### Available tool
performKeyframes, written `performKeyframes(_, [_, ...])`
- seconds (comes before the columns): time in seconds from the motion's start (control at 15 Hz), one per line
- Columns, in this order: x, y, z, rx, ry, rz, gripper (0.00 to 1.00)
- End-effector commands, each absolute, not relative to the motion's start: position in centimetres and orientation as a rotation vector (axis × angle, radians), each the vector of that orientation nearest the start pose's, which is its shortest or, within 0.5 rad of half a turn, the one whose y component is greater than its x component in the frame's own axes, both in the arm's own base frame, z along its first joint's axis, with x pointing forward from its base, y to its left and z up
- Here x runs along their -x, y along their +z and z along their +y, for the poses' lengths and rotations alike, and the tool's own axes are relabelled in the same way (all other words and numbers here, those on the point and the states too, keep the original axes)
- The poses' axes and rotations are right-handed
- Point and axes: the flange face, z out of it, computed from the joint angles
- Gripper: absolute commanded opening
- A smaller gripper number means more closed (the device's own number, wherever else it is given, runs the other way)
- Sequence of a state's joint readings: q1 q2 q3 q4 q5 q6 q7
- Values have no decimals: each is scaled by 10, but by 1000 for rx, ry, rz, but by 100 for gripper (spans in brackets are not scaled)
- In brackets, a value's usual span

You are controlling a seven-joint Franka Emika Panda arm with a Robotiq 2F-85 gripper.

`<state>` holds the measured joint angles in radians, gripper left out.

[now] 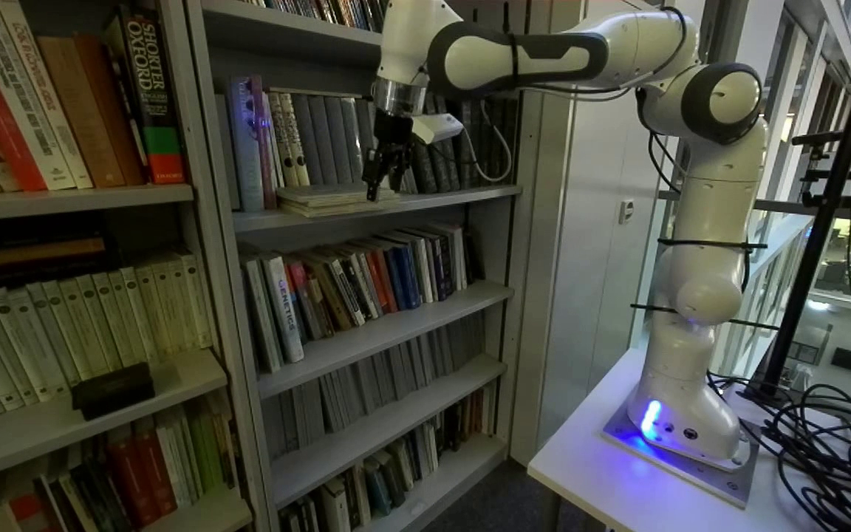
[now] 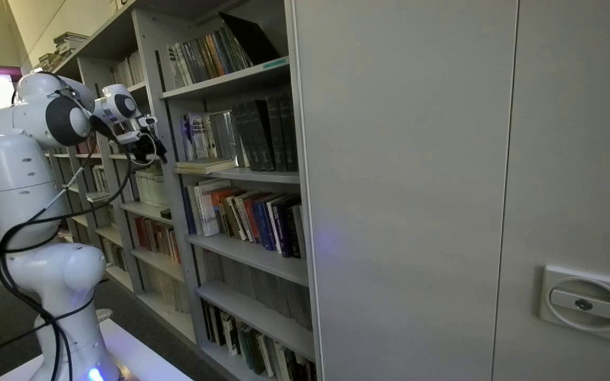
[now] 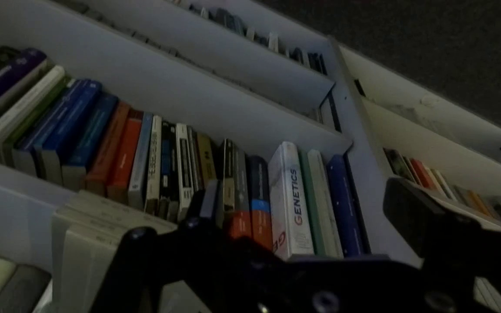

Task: Take the book that lies on top of the standing books and put it on the pile, and pull out another book and put it on the pile

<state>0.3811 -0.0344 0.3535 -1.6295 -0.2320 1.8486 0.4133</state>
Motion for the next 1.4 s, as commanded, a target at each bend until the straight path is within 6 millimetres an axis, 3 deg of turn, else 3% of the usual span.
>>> performKeyframes(0.0, [-421,644,369,3175,-712,-769,100])
performKeyframes(0.13, [-428,632,370,3238,-789,-853,100])
performKeyframes(0.2, [-426,641,376,3206,-717,-746,100])
performKeyframes(0.4, [-430,629,375,3247,-731,-793,100])
performKeyframes(0.8, [-430,628,375,3248,-732,-797,100])
performKeyframes(0.87, [-436,633,372,3264,-878,-812,100])
performKeyframes(1.0, [-439,645,375,3258,-1010,-997,100])
performKeyframes(1.33, [-445,669,387,3270,-1093,-1414,100])
